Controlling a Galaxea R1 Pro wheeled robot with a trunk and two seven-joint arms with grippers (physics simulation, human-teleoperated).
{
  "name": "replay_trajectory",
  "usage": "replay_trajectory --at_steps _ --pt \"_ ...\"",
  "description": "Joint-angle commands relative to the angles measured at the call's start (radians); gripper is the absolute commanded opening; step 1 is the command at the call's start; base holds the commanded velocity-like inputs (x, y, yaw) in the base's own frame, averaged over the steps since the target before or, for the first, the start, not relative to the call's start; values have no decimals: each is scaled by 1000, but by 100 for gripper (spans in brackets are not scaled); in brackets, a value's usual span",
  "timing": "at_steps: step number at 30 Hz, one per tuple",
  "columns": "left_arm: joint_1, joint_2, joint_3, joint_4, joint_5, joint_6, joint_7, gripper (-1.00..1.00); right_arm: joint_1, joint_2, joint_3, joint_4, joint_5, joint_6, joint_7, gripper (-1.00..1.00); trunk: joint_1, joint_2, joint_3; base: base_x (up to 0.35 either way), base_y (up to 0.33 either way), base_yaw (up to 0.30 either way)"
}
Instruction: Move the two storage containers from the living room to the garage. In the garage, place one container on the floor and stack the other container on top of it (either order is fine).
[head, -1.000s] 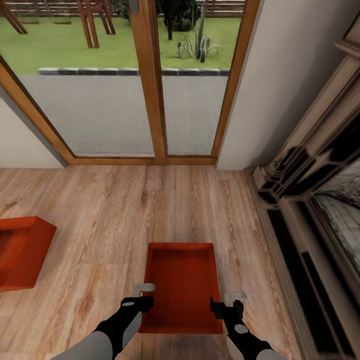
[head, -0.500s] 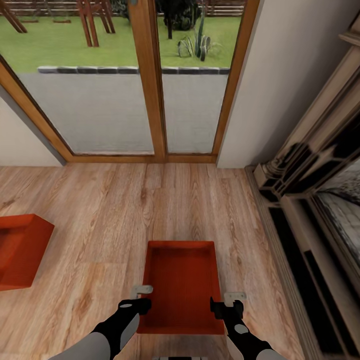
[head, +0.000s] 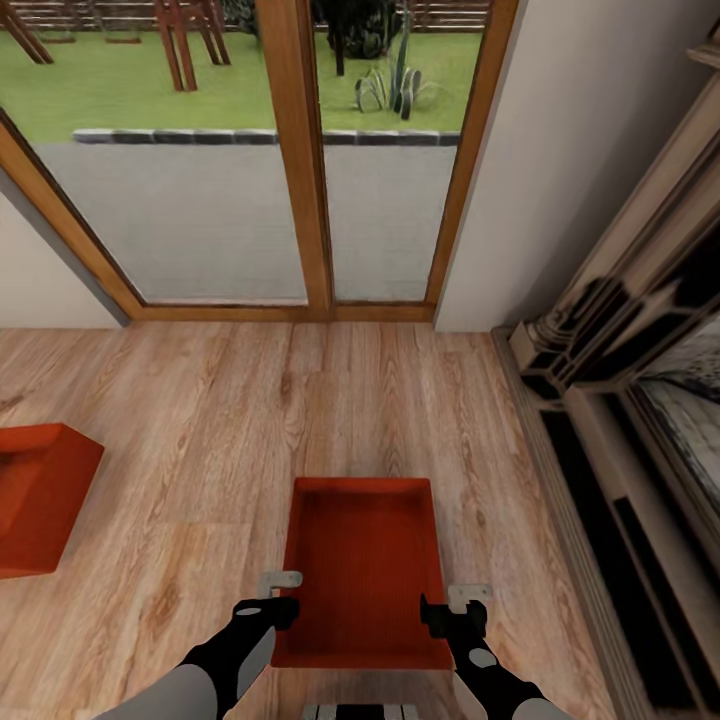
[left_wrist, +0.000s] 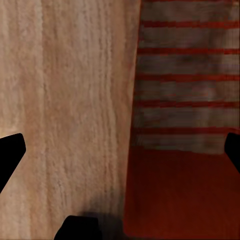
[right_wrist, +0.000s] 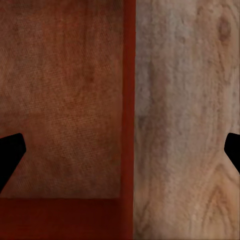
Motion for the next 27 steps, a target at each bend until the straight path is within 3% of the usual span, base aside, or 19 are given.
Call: replay_trajectory --at_steps 1,11,27 --pt "0 0 -9 -2 10 6 6 100 -1 1 -7 1 11 -3 -3 100 4 -7 -4 0 0 0" --pt "0 -1 -9 -2 10 6 6 100 -1 1 -7 1 11 -3 -3 100 42 -77 -35 0 0 0" --pt "0 -1 -9 -2 10 5 6 100 -1 -1 -10 1 9 -3 -3 100 42 -77 -35 0 0 0"
